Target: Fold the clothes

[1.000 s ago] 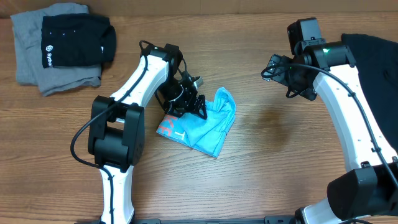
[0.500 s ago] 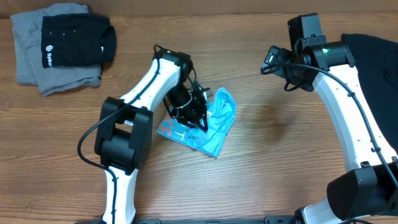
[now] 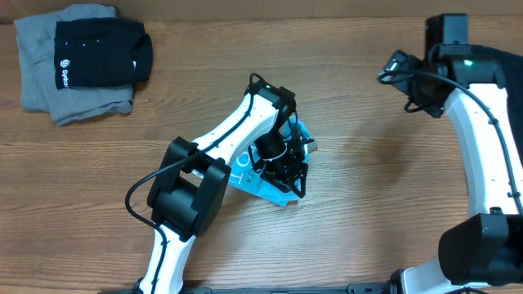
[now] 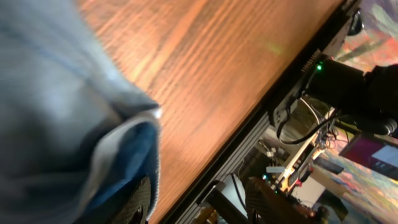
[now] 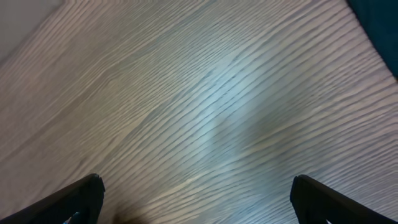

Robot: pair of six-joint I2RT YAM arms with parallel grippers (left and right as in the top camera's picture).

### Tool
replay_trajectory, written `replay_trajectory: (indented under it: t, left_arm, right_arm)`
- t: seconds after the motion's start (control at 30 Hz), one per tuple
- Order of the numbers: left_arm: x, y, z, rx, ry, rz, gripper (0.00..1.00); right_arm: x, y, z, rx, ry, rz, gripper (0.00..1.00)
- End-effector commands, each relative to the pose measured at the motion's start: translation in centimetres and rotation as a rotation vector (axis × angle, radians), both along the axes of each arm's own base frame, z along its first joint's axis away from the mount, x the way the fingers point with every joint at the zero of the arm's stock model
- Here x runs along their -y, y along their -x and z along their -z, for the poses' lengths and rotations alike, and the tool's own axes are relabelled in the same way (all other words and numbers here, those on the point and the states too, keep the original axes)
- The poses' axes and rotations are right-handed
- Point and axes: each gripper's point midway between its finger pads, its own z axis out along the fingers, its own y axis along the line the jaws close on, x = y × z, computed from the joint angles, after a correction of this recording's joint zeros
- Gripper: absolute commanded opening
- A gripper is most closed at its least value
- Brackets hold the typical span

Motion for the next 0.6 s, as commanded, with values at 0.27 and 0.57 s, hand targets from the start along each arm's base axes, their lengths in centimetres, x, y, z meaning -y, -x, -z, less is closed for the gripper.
replay_trajectory:
  t: [0.27, 0.57]
  left_arm:
    - [0.1, -3.2, -7.2, 0.206, 0.197, 0.01, 0.48]
    - [-8.9, -11.0, -13.6, 0.519, 0.008, -0.357, 0.62]
  right_arm:
    - [1.3, -0.4, -0.7, 0.034, -0.026, 0.0, 1.0]
    - [-5.4, -1.0, -1.9, 0.101, -0.217, -0.312, 1.0]
